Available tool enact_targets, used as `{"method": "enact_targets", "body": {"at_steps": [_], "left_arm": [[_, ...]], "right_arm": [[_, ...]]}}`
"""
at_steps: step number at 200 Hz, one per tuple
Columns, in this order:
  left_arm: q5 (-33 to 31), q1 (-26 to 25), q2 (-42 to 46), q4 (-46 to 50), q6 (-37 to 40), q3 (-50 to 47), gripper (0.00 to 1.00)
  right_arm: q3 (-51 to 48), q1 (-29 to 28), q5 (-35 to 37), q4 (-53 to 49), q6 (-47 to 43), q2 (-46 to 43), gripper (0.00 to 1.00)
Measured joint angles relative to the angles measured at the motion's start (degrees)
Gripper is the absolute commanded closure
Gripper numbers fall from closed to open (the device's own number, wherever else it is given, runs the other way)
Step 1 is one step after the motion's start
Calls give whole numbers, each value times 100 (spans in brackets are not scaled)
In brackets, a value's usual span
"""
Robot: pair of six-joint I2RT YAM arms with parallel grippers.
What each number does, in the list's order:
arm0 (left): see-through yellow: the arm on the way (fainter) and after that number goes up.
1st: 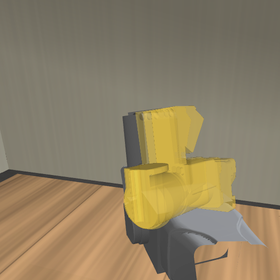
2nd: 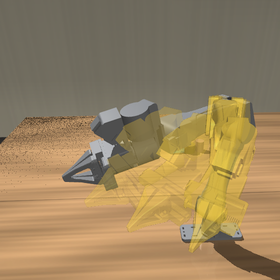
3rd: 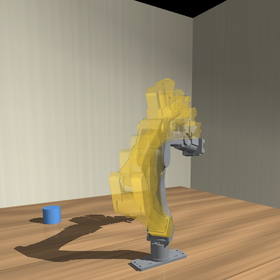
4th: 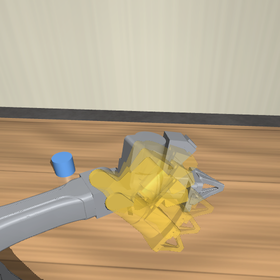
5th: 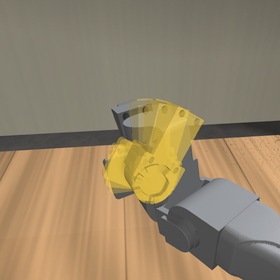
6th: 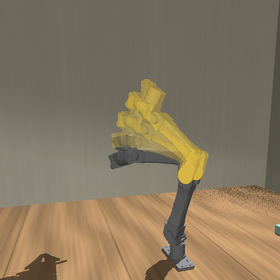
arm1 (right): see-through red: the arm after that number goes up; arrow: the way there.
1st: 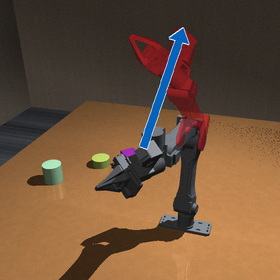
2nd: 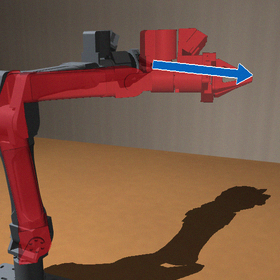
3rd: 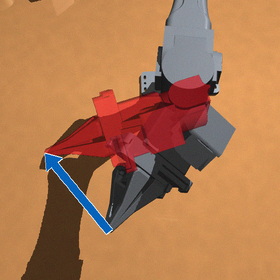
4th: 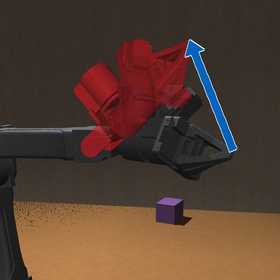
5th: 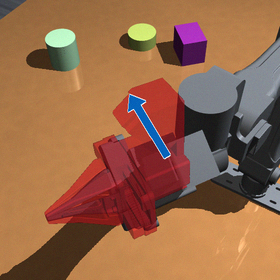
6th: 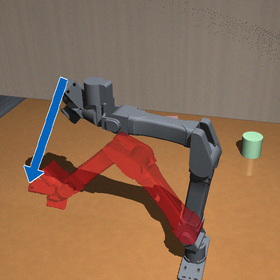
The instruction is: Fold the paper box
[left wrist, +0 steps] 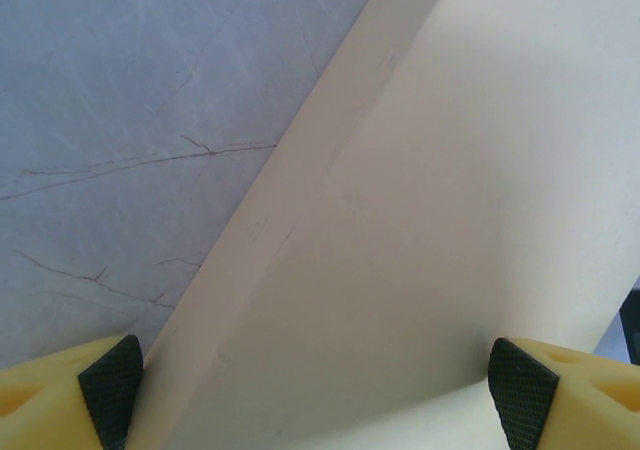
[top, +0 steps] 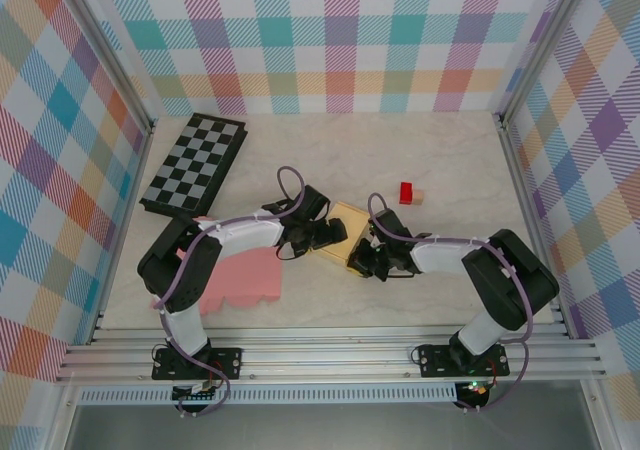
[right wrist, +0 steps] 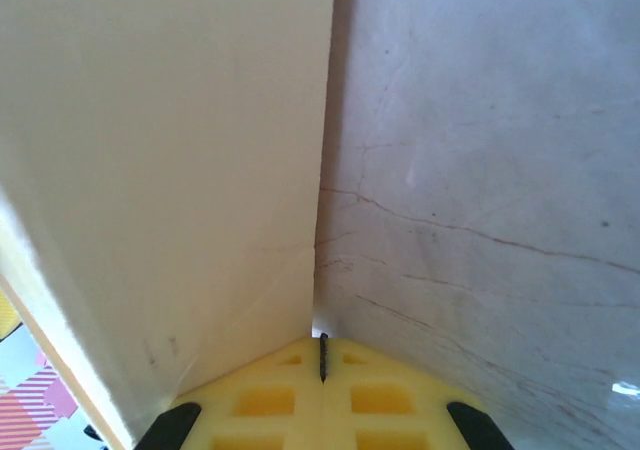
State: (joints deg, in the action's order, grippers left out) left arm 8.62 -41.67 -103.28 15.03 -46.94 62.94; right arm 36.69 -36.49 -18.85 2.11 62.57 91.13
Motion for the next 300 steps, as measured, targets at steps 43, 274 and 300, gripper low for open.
{"method": "enact_targets", "body": {"at_steps": [43, 274, 300], "left_arm": [[-35, 2, -72, 319, 160, 271, 9], [-389, -481, 546, -841, -782, -673, 7], [-426, -481, 254, -1056, -868, -649, 9]], "right_arm": [[0, -52, 328, -131, 55, -184, 88], [3261, 1283, 1419, -3154, -5827, 1270, 41], [3335, 1283, 1268, -3108, -5956, 1351, 45]]}}
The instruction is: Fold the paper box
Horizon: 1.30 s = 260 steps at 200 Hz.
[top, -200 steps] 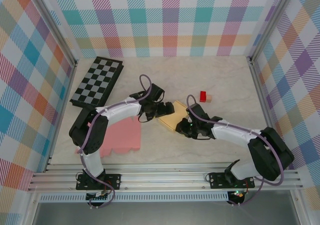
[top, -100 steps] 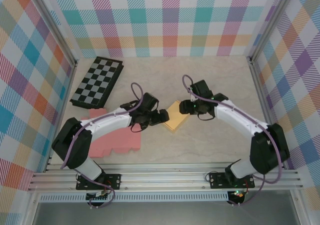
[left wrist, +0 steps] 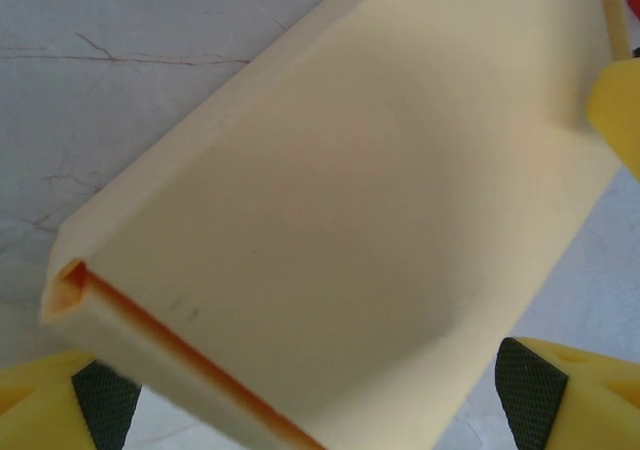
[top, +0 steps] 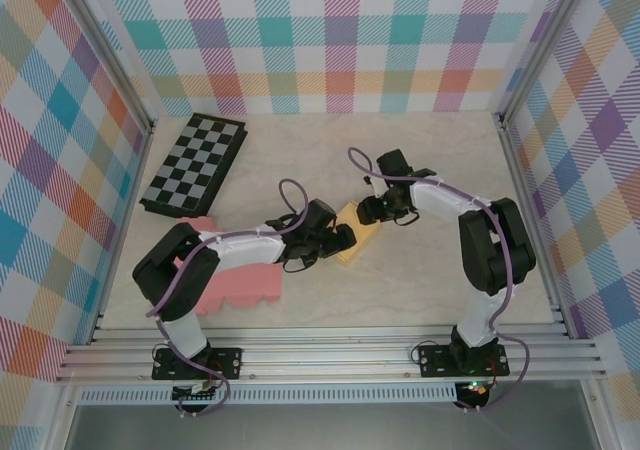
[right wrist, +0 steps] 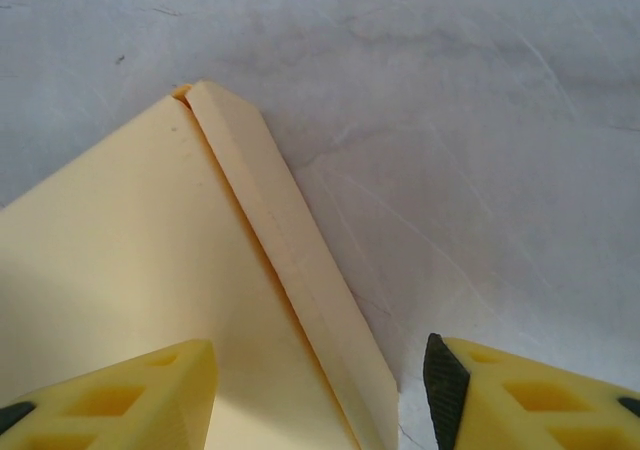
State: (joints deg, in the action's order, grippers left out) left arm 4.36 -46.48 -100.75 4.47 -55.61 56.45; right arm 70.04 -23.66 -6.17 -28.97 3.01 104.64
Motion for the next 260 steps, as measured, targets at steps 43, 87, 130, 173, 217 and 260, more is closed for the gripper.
{"method": "enact_targets", "body": {"at_steps": [43, 87, 130, 173, 217, 260], "left_arm": [[-92, 7, -192, 7, -52, 142, 16], [-199, 149, -435, 328, 140, 605, 17], [-173, 634, -1021, 782, 695, 1703, 17], [68, 1088, -2116, 1054, 1353, 3458, 17], [448, 1344, -3423, 1231, 1908, 5235, 17], [671, 1456, -4533, 1506, 2229, 6977, 17]], "right_arm": [[20, 57, -426, 201, -26, 153, 49], [98, 138, -529, 299, -22, 184, 52], [599, 313, -503, 280, 83, 289, 52], [1475, 649, -319, 258, 245, 717, 52], [1991, 1001, -177, 247, 538, 1257, 52], [2328, 1228, -48, 236, 713, 1657, 52]]}}
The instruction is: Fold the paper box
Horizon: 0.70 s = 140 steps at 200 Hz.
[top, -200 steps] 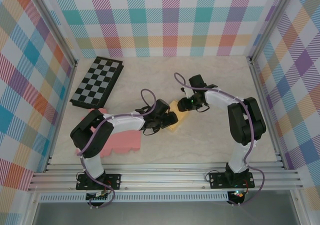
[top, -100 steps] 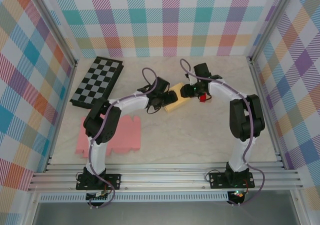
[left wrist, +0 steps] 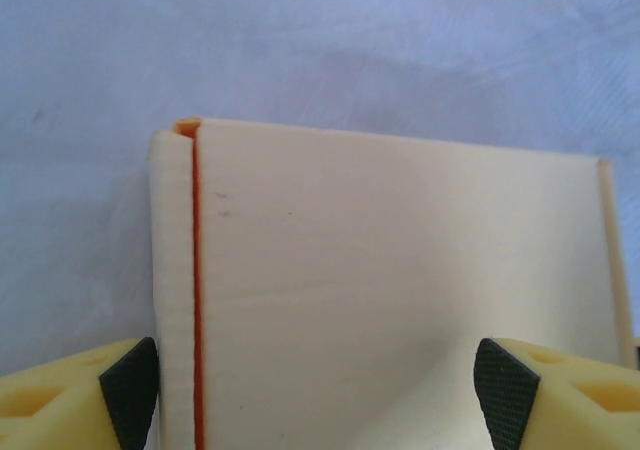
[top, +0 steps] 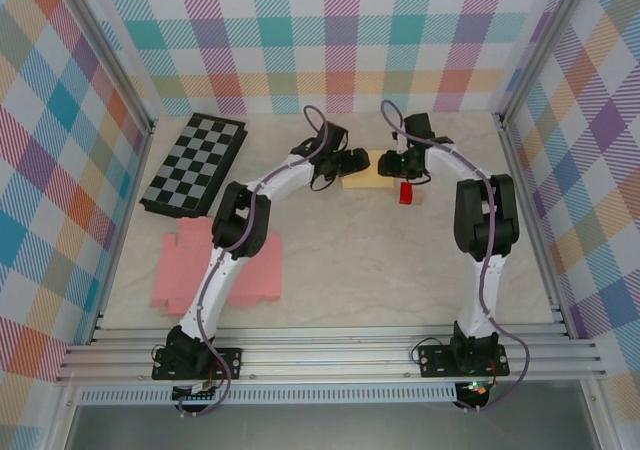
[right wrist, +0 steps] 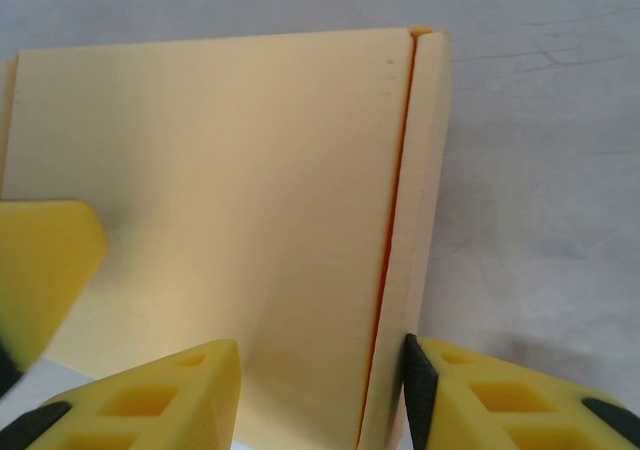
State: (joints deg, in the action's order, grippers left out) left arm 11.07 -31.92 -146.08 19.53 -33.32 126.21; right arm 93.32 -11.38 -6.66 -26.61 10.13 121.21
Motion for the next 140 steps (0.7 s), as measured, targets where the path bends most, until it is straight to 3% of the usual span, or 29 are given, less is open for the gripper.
{"method": "enact_targets", "body": {"at_steps": [39, 108, 140], "left_arm": [[142, 0, -638, 260, 83, 1058, 15], [52, 90, -643, 802, 393, 1154, 9], [-116, 345, -284, 1209, 638, 885, 10]], "right_arm": [[315, 195, 83, 7, 76, 271, 48], [1023, 291, 42, -249, 96, 358, 43], [809, 348, 79, -387, 79, 92, 43]]}}
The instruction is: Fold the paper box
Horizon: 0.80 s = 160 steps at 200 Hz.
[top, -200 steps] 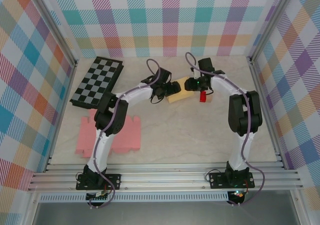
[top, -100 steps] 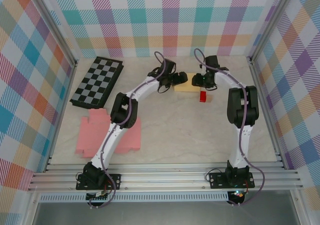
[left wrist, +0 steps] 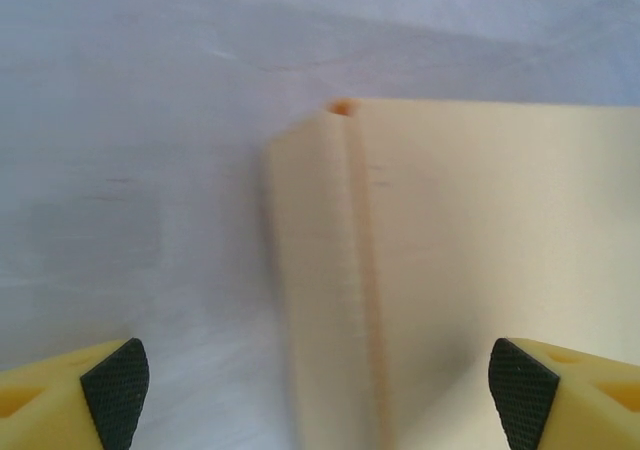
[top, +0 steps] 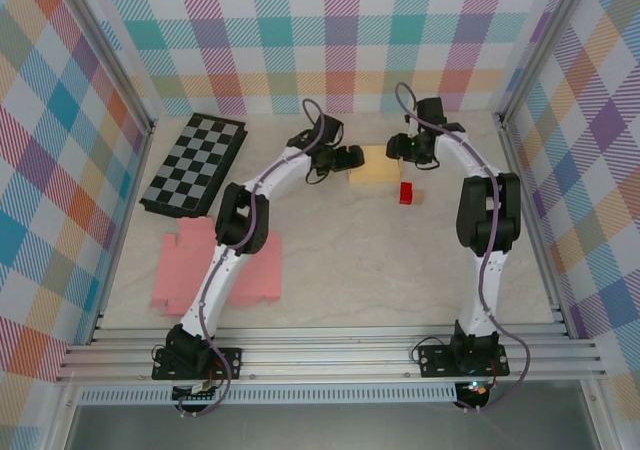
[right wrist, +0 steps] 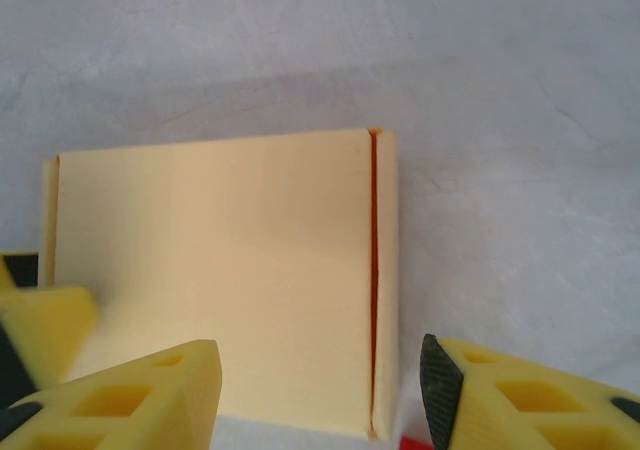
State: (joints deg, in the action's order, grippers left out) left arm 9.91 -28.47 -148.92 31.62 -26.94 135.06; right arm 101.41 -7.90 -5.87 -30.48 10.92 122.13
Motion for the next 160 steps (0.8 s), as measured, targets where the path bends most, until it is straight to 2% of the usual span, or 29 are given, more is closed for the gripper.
{"method": "enact_targets", "body": {"at_steps": [22, 57, 78, 98, 114, 133, 160], "left_arm": [[-214, 205, 1150, -55, 138, -1392, 10], [-881, 319, 3862, -107, 118, -4085, 10], [-1307, 273, 5648, -203, -57, -5779, 9], [-1591, 273, 6953, -153, -310, -7237, 9], [-1735, 273, 7563, -120, -516, -8209, 9], [-1851, 273, 7873, -33, -713, -9077, 8], [-1856, 273, 7910, -63, -911, -9643, 9]], "right_arm": [[-737, 0, -15, -50, 26, -789, 44], [-1961, -79, -118, -11, 111, -2509, 44], [-2629, -350, -140, 61, 184, -3355, 44], [-3154, -774, -168, 44, 221, -3866, 44], [-3407, -1150, -149, -24, 247, -4089, 44], [-3521, -1547, -120, -85, 332, -4218, 44], [-3523, -1895, -101, -87, 461, -4325, 44]]}}
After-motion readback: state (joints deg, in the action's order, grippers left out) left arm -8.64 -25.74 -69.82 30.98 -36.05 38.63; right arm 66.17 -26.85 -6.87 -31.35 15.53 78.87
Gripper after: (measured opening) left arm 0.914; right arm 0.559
